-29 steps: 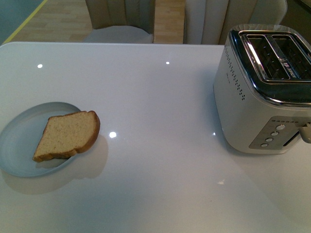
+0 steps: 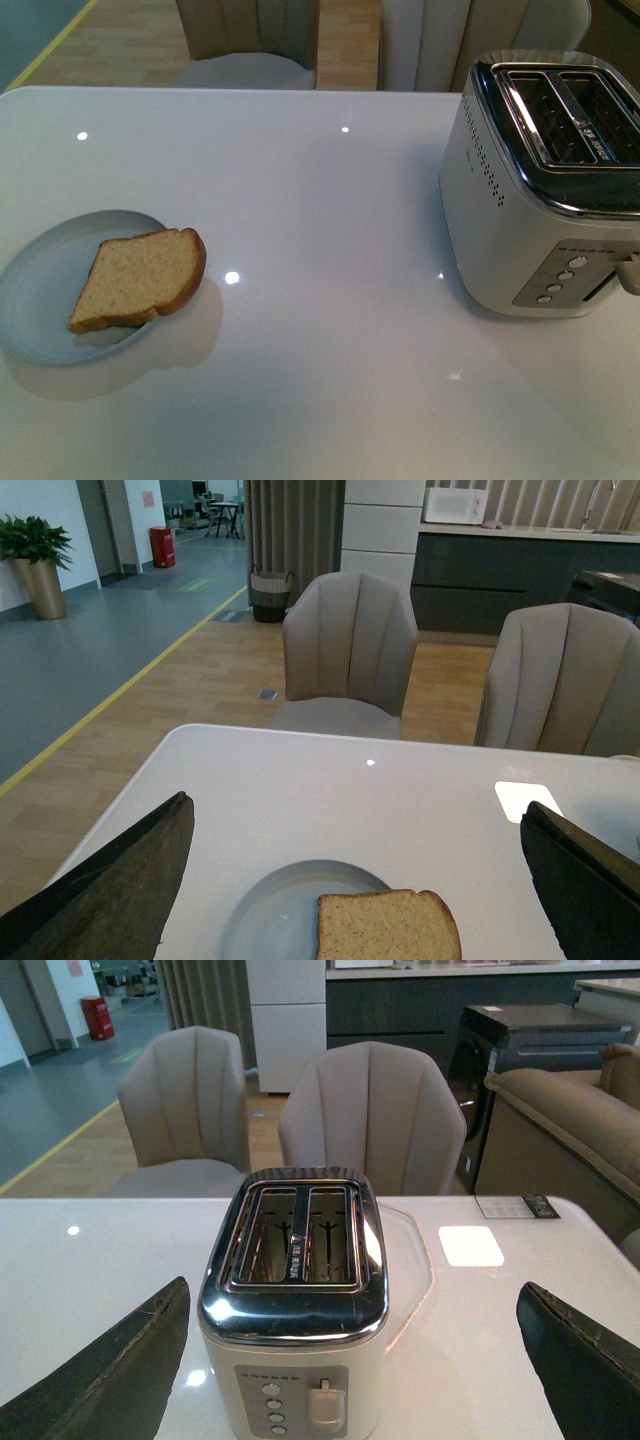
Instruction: Left arm holds plate, right arm toasts bread
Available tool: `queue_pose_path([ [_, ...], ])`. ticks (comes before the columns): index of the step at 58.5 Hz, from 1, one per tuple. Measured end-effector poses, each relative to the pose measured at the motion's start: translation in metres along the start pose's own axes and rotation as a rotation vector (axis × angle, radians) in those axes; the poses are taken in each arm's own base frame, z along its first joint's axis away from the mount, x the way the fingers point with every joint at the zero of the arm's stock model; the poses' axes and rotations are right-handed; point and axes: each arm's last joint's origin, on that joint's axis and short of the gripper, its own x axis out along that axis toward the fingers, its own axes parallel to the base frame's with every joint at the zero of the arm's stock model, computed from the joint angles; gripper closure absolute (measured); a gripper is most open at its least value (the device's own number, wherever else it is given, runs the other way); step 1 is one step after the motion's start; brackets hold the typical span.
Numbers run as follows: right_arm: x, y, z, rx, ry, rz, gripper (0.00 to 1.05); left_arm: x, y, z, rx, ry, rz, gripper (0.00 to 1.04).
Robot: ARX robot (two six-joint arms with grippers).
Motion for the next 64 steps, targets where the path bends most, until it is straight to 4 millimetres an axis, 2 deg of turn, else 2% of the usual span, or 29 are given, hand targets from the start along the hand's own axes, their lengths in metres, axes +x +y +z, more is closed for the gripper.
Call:
queue_pose_path([
  [17, 0.0, 0.0, 0.0, 0.0, 0.0, 0.0, 0.09, 0.0, 0.0, 0.0, 0.0, 0.0, -0.001, 0.07],
  [19, 0.0, 0.0, 0.0, 0.0, 0.0, -0.001, 0.09, 0.0, 0.0, 0.0, -0.047, 0.111, -0.051, 0.07],
  [21, 0.0, 0.0, 0.0, 0.0, 0.0, -0.001, 0.09, 0.0, 0.0, 0.001, -0.121, 0.31, -0.087, 0.07],
  [25, 0.0, 0.0, 0.0, 0.0, 0.0, 0.002, 0.09, 0.002, 0.002, 0.001, -0.263, 0.609, -0.076, 0.07],
  [29, 0.0, 0.0, 0.0, 0.0, 0.0, 0.002, 0.09, 0.003, 0.004, -0.005, -0.326, 0.727, -0.062, 0.07],
  [32, 0.0, 0.0, 0.0, 0.0, 0.0, 0.002, 0.09, 0.007, 0.006, -0.005, -0.335, 0.744, -0.049, 0.07],
  [37, 0.0, 0.0, 0.0, 0.0, 0.0, 0.002, 0.09, 0.016, 0.01, 0.0, -0.343, 0.735, -0.05, 0.07],
  [47, 0.0, 0.0, 0.0, 0.0, 0.0, 0.002, 0.09, 0.048, 0.021, 0.005, -0.315, 0.722, -0.022, 0.07],
  [53, 0.0, 0.0, 0.0, 0.0, 0.0, 0.002, 0.09, 0.081, 0.03, -0.006, -0.31, 0.737, 0.01, 0.07],
  [64, 0.0, 0.0, 0.0, 0.0, 0.0, 0.002, 0.09, 0.116, 0.046, -0.029, -0.326, 0.771, 0.051, 0.07],
])
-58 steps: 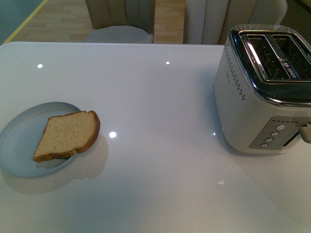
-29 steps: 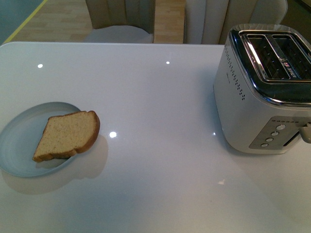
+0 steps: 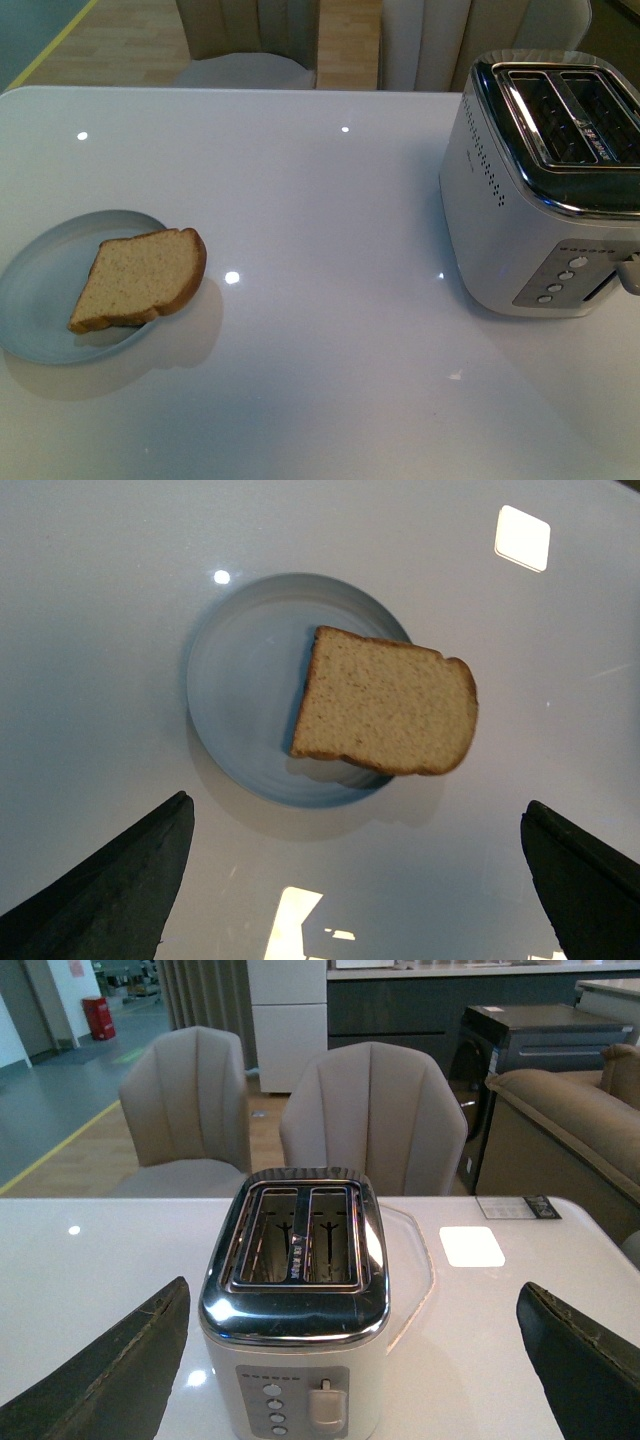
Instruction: Left arm holds plate, right arm toasts bread
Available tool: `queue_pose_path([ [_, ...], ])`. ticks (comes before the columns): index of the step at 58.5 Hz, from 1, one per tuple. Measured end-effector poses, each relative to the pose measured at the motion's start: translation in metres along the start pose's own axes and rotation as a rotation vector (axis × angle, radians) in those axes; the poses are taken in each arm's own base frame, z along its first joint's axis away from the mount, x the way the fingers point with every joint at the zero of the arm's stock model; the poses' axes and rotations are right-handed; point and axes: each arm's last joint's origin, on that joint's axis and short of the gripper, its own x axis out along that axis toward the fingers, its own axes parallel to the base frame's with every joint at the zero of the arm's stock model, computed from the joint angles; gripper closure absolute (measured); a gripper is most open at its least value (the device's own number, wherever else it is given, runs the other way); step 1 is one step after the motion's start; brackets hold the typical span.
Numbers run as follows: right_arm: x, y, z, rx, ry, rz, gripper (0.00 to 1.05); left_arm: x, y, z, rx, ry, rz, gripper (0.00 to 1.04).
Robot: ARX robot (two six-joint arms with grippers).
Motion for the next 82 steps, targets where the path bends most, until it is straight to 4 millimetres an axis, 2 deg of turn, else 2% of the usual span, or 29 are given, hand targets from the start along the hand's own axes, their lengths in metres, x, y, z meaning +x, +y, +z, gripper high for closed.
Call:
queue_pose_path([
  [8, 0.0, 0.0, 0.0, 0.0, 0.0, 0.0, 0.09, 0.04, 0.023, 0.016, -0.041, 0.012, 0.057, 0.07],
  [13, 0.0, 0.0, 0.0, 0.0, 0.0, 0.0, 0.09, 0.06, 0.033, 0.019, -0.054, 0.024, 0.077, 0.07],
  [19, 0.0, 0.0, 0.0, 0.0, 0.0, 0.0, 0.09, 0.081, 0.046, 0.015, -0.054, 0.054, 0.112, 0.07],
  [24, 0.0, 0.0, 0.0, 0.0, 0.0, 0.0, 0.09, 0.105, 0.063, 0.004, -0.042, 0.108, 0.133, 0.07],
  [30, 0.0, 0.0, 0.0, 0.0, 0.0, 0.0, 0.09, 0.122, 0.075, -0.006, -0.034, 0.147, 0.141, 0.07],
  [38, 0.0, 0.0, 0.0, 0.0, 0.0, 0.0, 0.09, 0.136, 0.081, -0.015, -0.03, 0.186, 0.131, 0.07],
  [55, 0.0, 0.0, 0.0, 0.0, 0.0, 0.0, 0.09, 0.157, 0.08, -0.026, -0.019, 0.249, 0.073, 0.07],
  [82, 0.0, 0.0, 0.0, 0.0, 0.0, 0.0, 0.09, 0.17, 0.075, -0.038, -0.005, 0.311, 0.006, 0.07],
])
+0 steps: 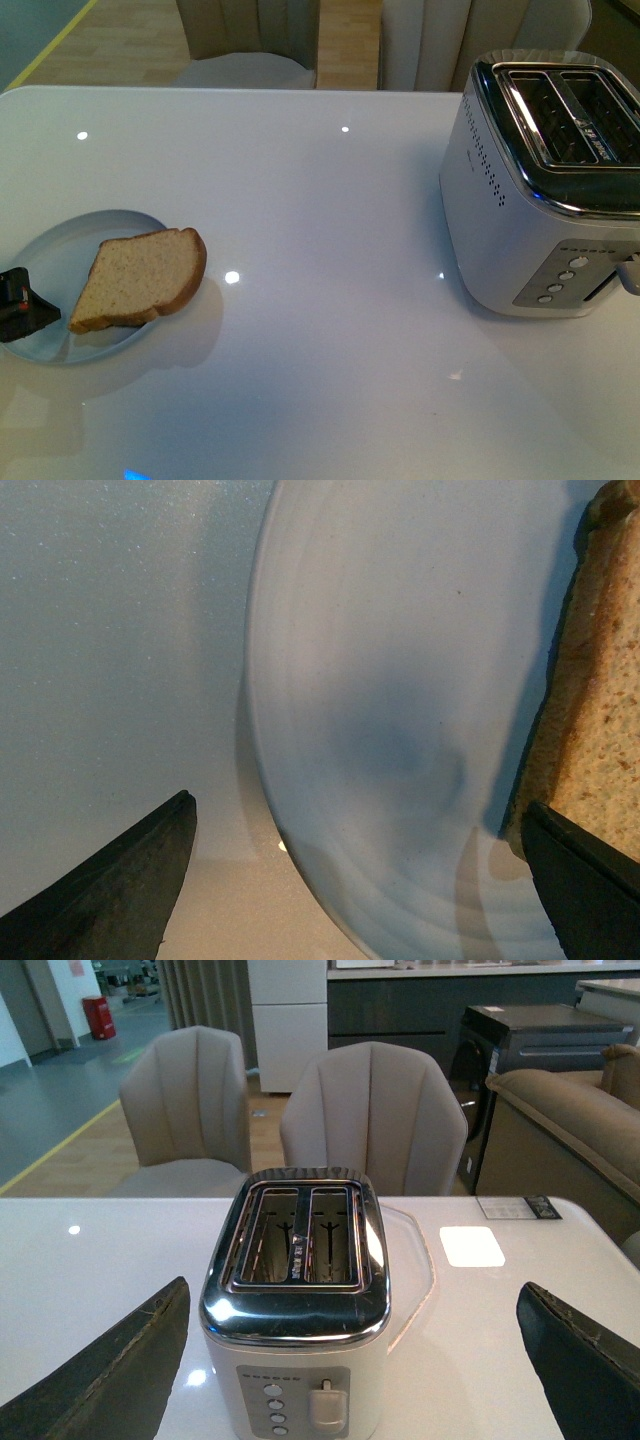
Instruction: Left arm holds plate, right arm toasts bread
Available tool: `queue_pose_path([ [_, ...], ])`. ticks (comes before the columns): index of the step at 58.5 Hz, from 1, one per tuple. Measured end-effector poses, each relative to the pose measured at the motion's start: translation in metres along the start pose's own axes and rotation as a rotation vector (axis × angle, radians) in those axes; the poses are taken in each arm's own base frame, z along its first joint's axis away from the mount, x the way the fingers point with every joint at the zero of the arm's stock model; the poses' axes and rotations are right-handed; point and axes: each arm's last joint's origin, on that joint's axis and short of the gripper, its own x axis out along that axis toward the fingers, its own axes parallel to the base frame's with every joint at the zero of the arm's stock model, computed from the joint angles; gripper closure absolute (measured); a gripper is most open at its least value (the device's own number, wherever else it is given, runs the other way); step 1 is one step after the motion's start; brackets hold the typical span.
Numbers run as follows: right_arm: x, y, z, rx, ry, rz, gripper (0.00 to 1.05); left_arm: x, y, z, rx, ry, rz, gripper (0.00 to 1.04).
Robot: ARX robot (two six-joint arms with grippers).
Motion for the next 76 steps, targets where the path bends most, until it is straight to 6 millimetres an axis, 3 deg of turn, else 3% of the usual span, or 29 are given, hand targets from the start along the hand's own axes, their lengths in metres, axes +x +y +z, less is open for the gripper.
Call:
queue_pose_path([
  [5, 0.0, 0.0, 0.0, 0.0, 0.0, 0.0, 0.09, 0.001, 0.0, 0.0, 0.011, 0.003, 0.001, 0.13],
  [22, 0.0, 0.0, 0.0, 0.0, 0.0, 0.0, 0.09, 0.005, 0.001, -0.004, 0.01, 0.026, 0.004, 0.81],
  [30, 0.0, 0.0, 0.0, 0.0, 0.0, 0.0, 0.09, 0.006, 0.001, -0.002, -0.004, 0.021, -0.006, 1.0],
  [52, 0.0, 0.0, 0.0, 0.0, 0.0, 0.0, 0.09, -0.011, 0.005, -0.003, -0.08, 0.043, -0.018, 1.02],
  [62, 0.0, 0.0, 0.0, 0.0, 0.0, 0.0, 0.09, -0.041, 0.002, 0.006, -0.147, 0.012, -0.016, 1.02],
  [76, 0.0, 0.0, 0.0, 0.0, 0.0, 0.0, 0.09, -0.103, -0.021, 0.018, -0.241, -0.066, -0.03, 1.02],
])
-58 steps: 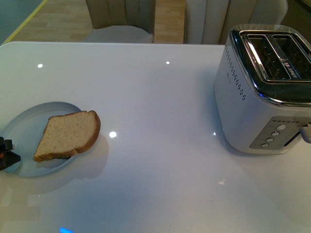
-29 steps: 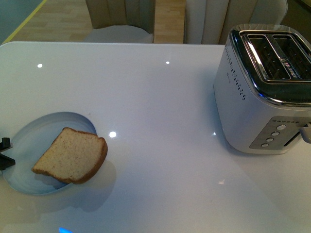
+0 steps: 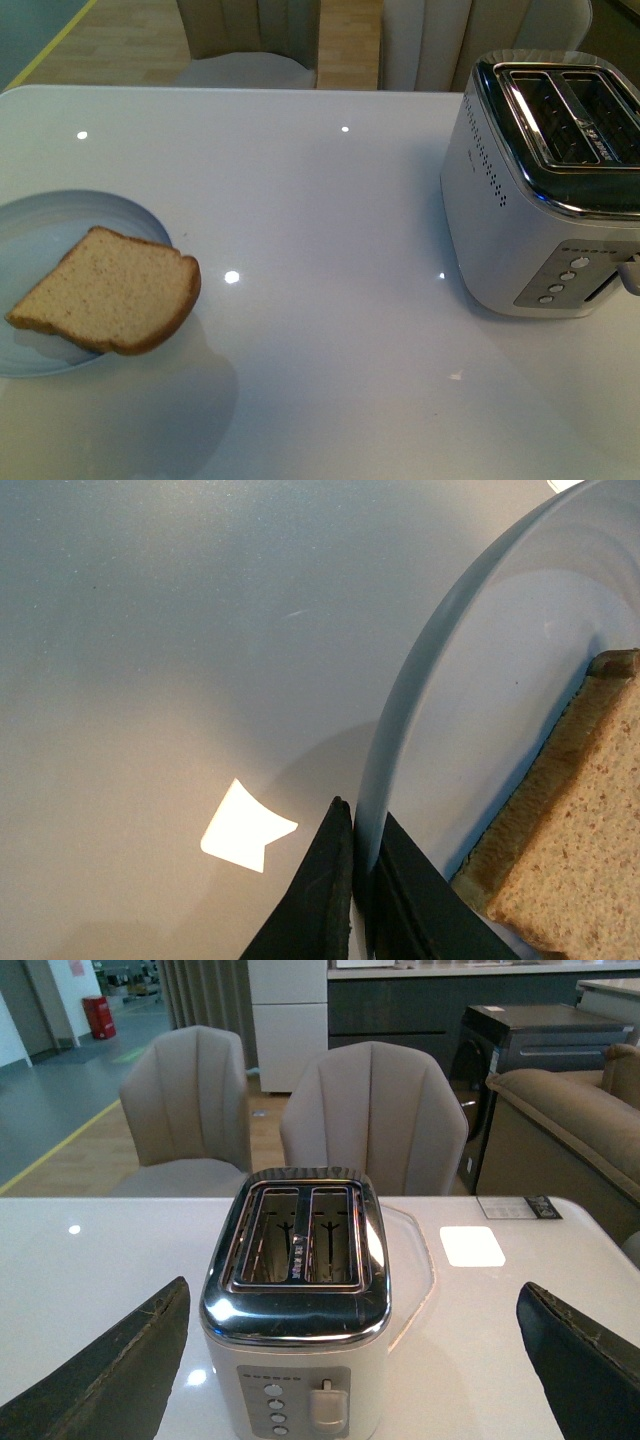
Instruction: Left arm holds plate, right arm toasts bread
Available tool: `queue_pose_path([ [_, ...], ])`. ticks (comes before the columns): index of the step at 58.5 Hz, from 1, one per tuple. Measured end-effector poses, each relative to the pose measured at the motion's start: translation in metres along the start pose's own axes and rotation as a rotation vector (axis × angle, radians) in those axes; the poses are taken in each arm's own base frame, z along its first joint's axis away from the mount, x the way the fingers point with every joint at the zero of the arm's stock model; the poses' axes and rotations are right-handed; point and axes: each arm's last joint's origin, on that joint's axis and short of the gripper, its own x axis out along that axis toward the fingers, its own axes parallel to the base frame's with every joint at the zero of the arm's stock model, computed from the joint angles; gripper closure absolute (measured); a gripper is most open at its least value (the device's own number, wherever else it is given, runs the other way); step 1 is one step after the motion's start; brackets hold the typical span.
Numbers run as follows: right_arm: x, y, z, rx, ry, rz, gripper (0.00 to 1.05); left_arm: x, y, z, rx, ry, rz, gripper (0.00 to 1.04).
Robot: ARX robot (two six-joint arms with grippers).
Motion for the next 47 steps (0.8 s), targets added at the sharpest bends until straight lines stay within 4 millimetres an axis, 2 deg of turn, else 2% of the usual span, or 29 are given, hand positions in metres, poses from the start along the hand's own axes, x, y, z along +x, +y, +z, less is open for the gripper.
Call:
queue_pose_path([
  [13, 0.0, 0.0, 0.0, 0.0, 0.0, 0.0, 0.09, -0.044, -0.03, -0.01, -0.048, -0.034, -0.001, 1.02],
  [27, 0.0, 0.0, 0.0, 0.0, 0.0, 0.0, 0.09, -0.085, -0.082, -0.031, -0.044, -0.098, -0.034, 1.02],
  [34, 0.0, 0.0, 0.0, 0.0, 0.0, 0.0, 0.09, -0.091, -0.114, -0.047, -0.046, -0.114, -0.056, 1.02],
  [47, 0.0, 0.0, 0.0, 0.0, 0.0, 0.0, 0.09, -0.089, -0.156, -0.068, -0.035, -0.114, -0.096, 1.02],
])
